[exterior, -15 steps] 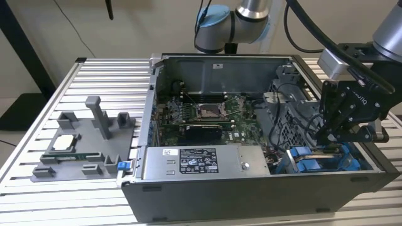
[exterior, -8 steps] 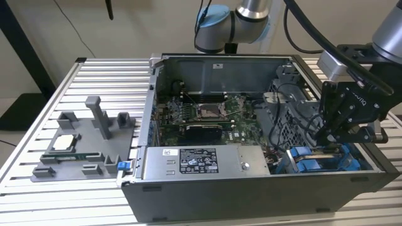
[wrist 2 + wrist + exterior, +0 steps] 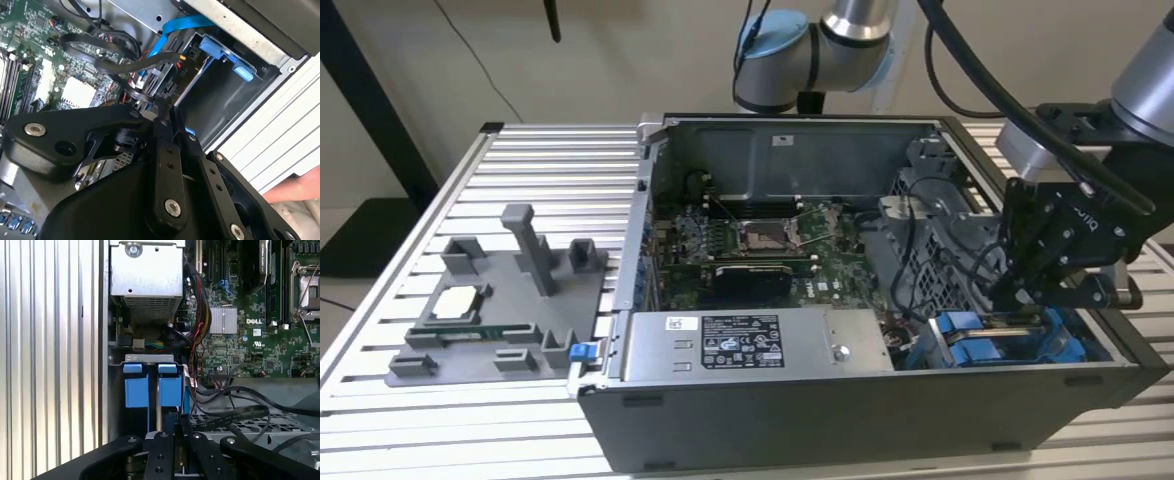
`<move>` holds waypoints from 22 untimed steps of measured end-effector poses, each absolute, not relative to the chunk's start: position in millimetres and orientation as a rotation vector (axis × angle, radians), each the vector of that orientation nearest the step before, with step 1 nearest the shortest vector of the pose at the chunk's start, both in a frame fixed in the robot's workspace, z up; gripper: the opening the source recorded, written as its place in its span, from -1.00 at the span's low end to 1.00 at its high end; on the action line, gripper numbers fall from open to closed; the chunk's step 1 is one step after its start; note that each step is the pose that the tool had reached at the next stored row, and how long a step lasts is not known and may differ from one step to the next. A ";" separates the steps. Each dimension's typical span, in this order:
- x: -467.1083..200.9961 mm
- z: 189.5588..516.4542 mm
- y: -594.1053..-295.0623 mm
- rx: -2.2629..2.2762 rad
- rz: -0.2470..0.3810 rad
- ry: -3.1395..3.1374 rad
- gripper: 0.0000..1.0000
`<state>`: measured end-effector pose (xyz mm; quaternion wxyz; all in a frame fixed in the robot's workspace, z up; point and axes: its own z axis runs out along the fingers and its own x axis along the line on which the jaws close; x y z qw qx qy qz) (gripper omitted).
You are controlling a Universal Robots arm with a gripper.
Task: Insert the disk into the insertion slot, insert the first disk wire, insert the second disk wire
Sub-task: 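Insert the second disk wire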
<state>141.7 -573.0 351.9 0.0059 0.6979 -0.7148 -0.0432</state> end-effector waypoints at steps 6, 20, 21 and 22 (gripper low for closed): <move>147.1 348.2 -573.0 2.184 -0.135 -2.237 -1.00; 150.5 343.8 -571.1 2.188 -0.144 -2.241 -1.00; 150.6 343.5 -571.1 2.188 -0.144 -2.241 -1.00; 150.6 343.2 -571.1 2.188 -0.144 -2.241 -1.00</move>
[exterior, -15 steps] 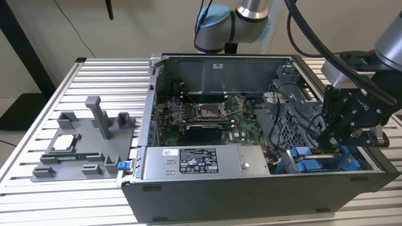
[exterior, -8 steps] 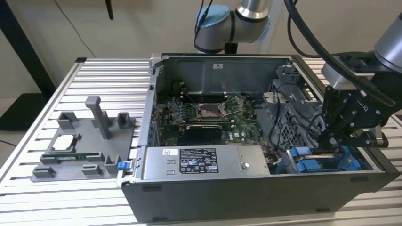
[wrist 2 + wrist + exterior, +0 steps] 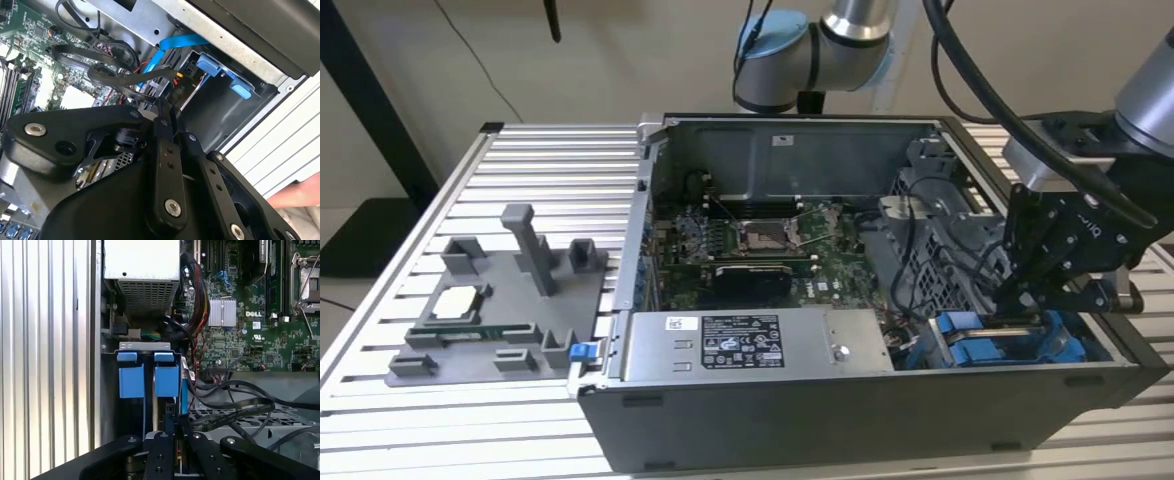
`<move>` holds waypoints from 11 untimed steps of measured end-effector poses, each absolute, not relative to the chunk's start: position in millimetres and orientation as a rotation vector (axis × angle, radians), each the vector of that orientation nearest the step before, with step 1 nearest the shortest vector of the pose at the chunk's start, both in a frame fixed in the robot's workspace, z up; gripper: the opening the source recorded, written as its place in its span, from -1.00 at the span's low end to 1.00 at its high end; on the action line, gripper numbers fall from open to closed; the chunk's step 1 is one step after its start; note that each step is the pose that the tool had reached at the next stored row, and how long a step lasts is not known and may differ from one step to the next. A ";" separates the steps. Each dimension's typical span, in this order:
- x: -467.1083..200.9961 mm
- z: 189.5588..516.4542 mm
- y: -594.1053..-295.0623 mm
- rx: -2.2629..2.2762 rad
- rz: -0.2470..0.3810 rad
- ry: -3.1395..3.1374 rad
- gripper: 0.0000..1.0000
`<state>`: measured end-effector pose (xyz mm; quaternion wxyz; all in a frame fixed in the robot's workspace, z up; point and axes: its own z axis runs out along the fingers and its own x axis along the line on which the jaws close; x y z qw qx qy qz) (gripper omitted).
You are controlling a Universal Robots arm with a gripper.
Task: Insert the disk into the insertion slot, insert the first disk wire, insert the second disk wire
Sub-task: 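Insert the second disk wire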
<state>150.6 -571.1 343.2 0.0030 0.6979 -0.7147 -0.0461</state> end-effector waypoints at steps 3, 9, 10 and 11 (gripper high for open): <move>150.9 342.0 -571.1 2.189 -0.144 -2.241 -1.00; 150.9 336.5 -571.1 2.188 -0.144 -2.241 -1.00; 150.8 335.0 -571.1 2.188 -0.143 -2.240 -1.00; 150.9 334.1 -571.1 2.188 -0.142 -2.240 -1.00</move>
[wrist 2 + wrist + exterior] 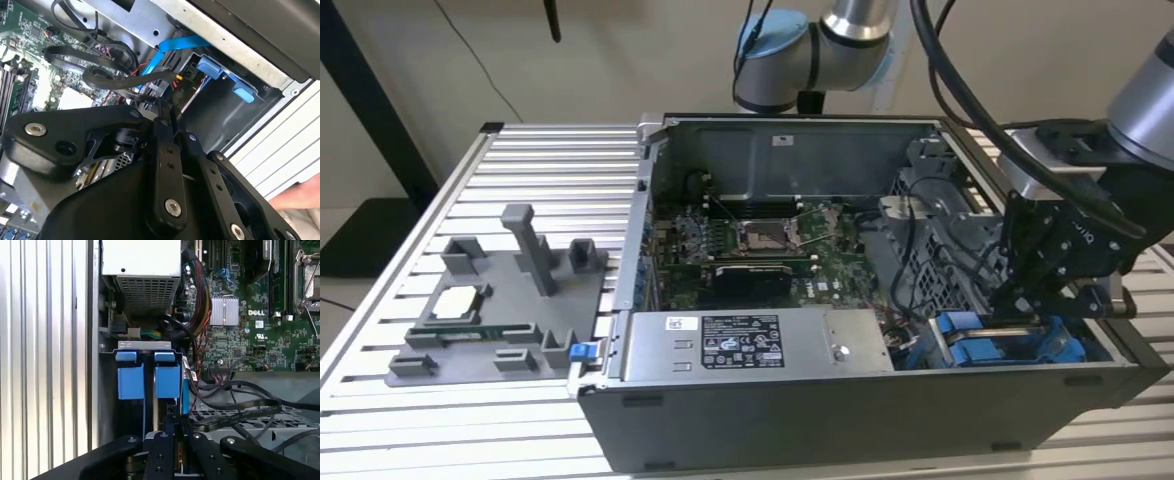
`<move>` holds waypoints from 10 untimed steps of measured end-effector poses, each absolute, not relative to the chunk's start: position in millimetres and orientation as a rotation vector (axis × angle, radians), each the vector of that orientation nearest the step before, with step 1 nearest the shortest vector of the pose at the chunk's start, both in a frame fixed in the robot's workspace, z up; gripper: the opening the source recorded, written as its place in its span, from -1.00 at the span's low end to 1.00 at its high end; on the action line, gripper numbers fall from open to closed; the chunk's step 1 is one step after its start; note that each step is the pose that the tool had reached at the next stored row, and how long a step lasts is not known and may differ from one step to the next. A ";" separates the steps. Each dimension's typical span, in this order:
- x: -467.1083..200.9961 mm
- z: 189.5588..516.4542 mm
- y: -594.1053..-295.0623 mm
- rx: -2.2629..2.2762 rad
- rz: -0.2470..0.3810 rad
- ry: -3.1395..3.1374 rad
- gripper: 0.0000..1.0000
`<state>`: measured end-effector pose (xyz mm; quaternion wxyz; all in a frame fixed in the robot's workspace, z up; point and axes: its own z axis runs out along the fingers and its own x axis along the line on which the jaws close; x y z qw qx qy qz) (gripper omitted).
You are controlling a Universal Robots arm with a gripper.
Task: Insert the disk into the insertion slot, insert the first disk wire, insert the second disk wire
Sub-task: 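Insert the second disk wire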
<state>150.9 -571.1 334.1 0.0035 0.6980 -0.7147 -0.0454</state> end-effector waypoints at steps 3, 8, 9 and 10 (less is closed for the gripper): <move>150.9 333.7 -571.1 2.190 -0.146 -2.242 1.00; 150.9 351.9 -571.1 2.188 -0.145 -2.242 1.00; 150.9 354.5 -571.1 2.188 -0.145 -2.242 1.00; 150.8 357.2 -571.1 2.188 -0.145 -2.242 1.00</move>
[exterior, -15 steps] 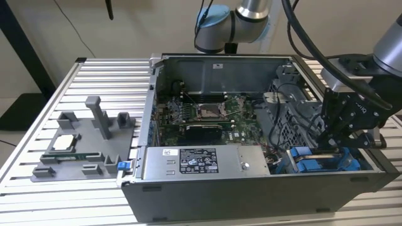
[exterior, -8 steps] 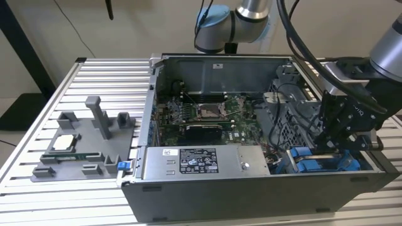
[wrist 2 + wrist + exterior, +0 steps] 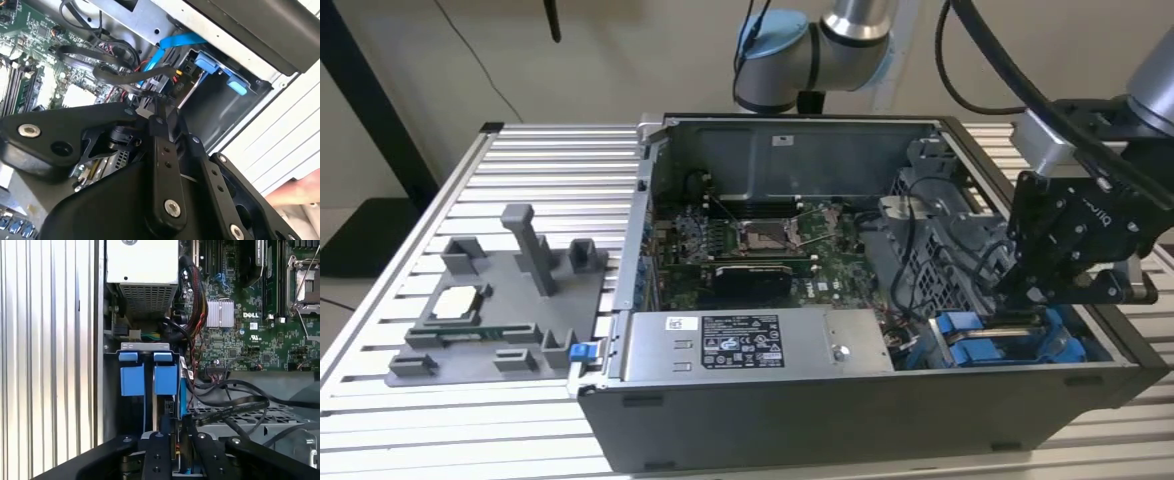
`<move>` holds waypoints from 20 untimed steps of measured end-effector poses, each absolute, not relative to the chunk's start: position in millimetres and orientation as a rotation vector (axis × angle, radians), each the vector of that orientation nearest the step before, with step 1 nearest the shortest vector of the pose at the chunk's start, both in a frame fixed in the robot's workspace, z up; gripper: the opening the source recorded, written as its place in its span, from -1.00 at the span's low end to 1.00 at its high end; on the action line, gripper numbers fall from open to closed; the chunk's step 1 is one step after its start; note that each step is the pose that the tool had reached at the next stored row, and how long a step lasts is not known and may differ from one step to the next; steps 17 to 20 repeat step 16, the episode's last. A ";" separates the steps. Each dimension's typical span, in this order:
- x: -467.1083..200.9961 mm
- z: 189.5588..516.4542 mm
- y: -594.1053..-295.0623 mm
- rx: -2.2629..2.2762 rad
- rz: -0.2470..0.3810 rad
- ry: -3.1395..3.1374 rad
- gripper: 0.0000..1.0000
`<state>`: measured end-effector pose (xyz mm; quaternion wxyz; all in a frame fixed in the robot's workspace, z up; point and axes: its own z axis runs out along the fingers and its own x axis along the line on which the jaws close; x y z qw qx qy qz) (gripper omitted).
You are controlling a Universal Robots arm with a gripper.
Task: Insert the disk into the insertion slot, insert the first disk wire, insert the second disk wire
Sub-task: 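Insert the second disk wire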
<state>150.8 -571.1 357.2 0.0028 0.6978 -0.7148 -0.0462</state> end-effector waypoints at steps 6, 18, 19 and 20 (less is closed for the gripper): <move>150.9 375.8 -571.1 2.188 -0.145 -2.242 1.00; 150.9 383.5 -571.1 2.188 -0.145 -2.242 1.00; 150.9 383.5 -571.1 2.188 -0.145 -2.242 1.00; 150.9 383.5 -571.1 2.188 -0.145 -2.242 1.00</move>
